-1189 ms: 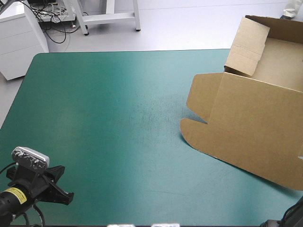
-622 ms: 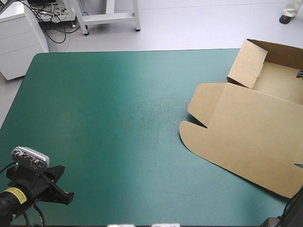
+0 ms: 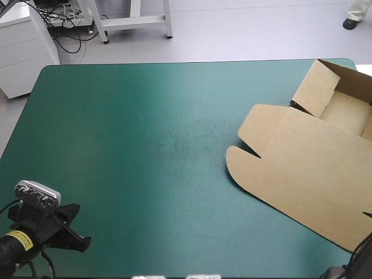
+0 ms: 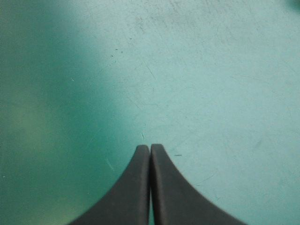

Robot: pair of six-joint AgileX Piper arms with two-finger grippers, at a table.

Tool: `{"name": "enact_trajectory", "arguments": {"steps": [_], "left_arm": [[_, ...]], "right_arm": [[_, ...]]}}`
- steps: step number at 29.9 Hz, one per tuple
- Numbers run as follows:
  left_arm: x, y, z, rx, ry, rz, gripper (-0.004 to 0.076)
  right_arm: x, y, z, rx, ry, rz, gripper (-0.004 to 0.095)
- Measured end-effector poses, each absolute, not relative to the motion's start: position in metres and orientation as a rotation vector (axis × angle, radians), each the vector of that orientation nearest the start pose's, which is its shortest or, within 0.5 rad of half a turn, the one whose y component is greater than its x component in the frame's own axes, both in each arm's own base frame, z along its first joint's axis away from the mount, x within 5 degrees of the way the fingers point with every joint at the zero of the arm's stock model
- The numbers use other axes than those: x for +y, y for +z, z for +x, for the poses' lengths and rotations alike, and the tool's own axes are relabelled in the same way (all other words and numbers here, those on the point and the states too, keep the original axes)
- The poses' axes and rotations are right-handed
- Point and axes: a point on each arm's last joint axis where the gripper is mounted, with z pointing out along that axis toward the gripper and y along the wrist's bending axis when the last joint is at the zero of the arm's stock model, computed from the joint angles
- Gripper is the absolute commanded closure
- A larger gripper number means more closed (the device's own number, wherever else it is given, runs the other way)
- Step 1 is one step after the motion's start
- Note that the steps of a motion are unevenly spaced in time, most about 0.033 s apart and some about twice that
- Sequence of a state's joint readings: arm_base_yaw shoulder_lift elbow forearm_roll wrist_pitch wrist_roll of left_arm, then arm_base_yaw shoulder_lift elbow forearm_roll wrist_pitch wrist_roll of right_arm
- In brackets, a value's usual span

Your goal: Fold the box

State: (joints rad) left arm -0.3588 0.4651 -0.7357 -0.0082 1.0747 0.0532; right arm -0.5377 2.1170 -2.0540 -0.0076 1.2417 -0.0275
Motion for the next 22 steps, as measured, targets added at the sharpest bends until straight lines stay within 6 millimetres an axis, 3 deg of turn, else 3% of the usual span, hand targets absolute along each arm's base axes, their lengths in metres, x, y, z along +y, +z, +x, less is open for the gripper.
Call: {"name": "enact_trajectory", "arguments": {"steps": [4, 9, 12, 16, 17, 22], "left_arm": [[-0.022, 0.333, 0.056, 2.244, -0.165, 0.476, 0.0756], [-0.022, 0.333, 0.056, 2.244, -0.165, 0.476, 0.0756], [-0.022, 0.333, 0.056, 2.244, -0.165, 0.476, 0.0756], [-0.022, 0.333, 0.057, 2.244, -0.164, 0.477, 0.0756], [-0.021, 0.333, 0.057, 2.243, -0.155, 0.477, 0.0756], [-0.020, 0.333, 0.057, 2.244, -0.136, 0.480, 0.0756]], "right_arm": [[-0.234, 0.304, 0.389, 2.672, -0.153, 0.703, 0.0193], [-0.219, 0.358, 0.368, 2.550, -0.145, 0.677, 0.0229], [-0.197, 0.398, 0.347, 2.455, -0.072, 0.619, 0.0417], [-0.166, 0.430, 0.319, 2.400, -0.042, 0.545, 0.0869], [-0.158, 0.435, 0.313, 2.396, -0.041, 0.524, 0.0931], [-0.115, 0.439, 0.293, 2.428, -0.011, 0.384, 0.0912]]}}
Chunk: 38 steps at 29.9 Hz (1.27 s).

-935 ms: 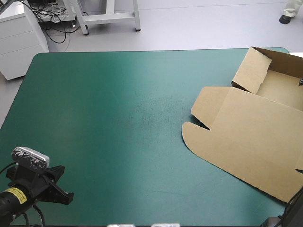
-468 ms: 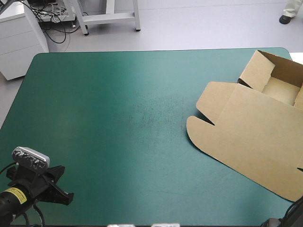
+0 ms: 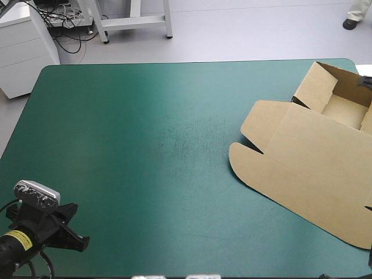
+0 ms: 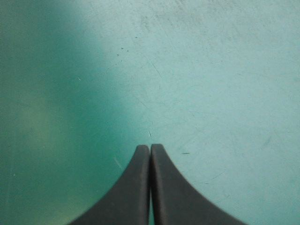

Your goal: Fold the box

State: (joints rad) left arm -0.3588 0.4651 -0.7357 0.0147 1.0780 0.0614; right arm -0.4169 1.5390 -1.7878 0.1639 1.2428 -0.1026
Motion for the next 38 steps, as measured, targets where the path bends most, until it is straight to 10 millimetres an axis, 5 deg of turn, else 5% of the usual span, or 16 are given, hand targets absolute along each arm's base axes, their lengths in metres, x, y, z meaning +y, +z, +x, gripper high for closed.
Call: {"name": "enact_trajectory", "arguments": {"steps": [11, 17, 29, 38], "left_arm": [[-0.019, 0.333, 0.058, 2.238, -0.123, 0.478, 0.0756], [-0.021, 0.336, 0.060, 2.194, -0.140, 0.466, 0.0756], [-0.020, 0.313, 0.050, 2.070, -0.203, 0.437, 0.0756], [-0.013, 0.298, 0.030, 1.956, -0.224, 0.412, 0.0756]], "right_arm": [[0.003, 0.402, 0.252, 2.532, 0.101, -0.115, 0.0912], [0.040, 0.383, 0.216, 2.422, 0.120, -0.382, 0.0912], [0.031, 0.389, 0.116, 2.040, 0.107, -0.445, 0.0931], [0.021, 0.359, 0.064, 1.912, 0.098, -0.421, 0.0931]]}}
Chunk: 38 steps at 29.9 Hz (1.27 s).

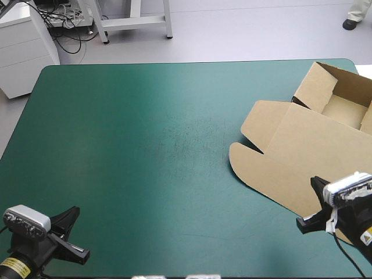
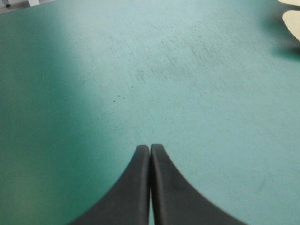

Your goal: Fold the box

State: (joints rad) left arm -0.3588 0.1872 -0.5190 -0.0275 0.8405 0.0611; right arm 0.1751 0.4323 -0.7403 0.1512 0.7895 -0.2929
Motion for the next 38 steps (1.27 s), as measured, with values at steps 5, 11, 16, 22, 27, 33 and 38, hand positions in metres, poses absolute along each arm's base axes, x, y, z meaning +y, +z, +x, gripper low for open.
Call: {"name": "enact_trajectory", "arguments": {"steps": [5, 11, 16, 22, 27, 33, 38], "left_arm": [[-0.010, 0.292, 0.022, 1.905, -0.230, 0.401, 0.0756], [-0.010, 0.287, 0.020, 1.903, -0.229, 0.402, 0.0756], [-0.010, 0.287, 0.021, 1.899, -0.221, 0.415, 0.0756], [-0.010, 0.287, 0.020, 1.898, -0.222, 0.421, 0.0756], [-0.011, 0.283, 0.021, 1.911, -0.226, 0.425, 0.0756], [-0.014, 0.271, 0.025, 1.939, -0.265, 0.423, 0.0756], [-0.015, 0.271, 0.025, 1.930, -0.275, 0.419, 0.0756]], "right_arm": [[0.012, 0.334, 0.042, 1.857, 0.027, -0.395, 0.0931], [-0.001, 0.313, 0.023, 1.811, -0.039, -0.267, 0.0931], [-0.005, 0.299, 0.012, 1.777, -0.039, -0.213, 0.0931], [-0.007, 0.286, 0.008, 1.801, -0.028, -0.190, 0.0931], [-0.007, 0.281, 0.010, 1.826, -0.020, -0.177, 0.0931], [-0.007, 0.280, 0.010, 1.830, -0.011, -0.163, 0.0931], [-0.007, 0.280, 0.010, 1.830, -0.008, -0.160, 0.0931]]}}
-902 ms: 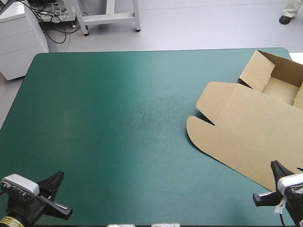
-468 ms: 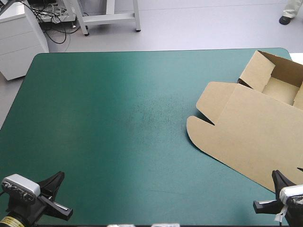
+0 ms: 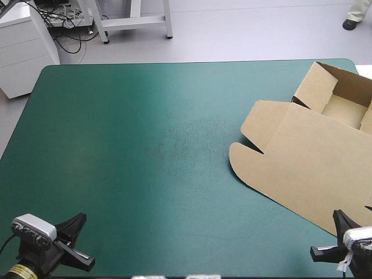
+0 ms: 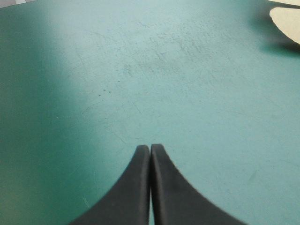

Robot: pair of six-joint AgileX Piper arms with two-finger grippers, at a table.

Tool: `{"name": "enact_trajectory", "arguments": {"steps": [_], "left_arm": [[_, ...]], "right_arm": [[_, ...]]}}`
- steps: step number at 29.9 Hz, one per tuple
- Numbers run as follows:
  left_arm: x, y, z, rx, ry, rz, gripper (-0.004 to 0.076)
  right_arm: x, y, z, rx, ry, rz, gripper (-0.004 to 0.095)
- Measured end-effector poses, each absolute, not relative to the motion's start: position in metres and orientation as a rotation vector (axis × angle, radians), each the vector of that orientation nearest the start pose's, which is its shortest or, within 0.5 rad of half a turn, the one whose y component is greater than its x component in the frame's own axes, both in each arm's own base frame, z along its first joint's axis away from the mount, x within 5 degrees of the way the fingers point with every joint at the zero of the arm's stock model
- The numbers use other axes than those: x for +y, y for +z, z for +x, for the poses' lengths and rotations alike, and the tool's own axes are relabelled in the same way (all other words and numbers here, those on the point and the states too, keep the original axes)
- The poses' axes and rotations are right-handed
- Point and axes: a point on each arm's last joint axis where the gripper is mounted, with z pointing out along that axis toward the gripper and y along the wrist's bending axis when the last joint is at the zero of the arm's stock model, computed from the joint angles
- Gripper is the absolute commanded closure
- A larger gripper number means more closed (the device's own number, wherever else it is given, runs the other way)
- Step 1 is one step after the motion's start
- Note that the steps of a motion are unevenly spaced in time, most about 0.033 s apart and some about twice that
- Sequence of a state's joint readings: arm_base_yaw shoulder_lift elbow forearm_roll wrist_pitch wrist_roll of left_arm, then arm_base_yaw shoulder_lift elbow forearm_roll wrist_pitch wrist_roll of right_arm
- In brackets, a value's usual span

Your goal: Fold the box

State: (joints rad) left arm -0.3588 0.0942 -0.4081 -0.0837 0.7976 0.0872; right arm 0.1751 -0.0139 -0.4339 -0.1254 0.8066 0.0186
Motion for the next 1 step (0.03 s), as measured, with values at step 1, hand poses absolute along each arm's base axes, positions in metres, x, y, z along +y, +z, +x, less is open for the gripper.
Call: {"name": "enact_trajectory", "arguments": {"steps": [1], "left_arm": [[-0.0151, 0.2711, 0.0248, 1.930, -0.275, 0.419, 0.0756]], "right_arm": [[-0.0065, 0.2804, 0.0103, 1.830, -0.007, -0.160, 0.0931]]}}
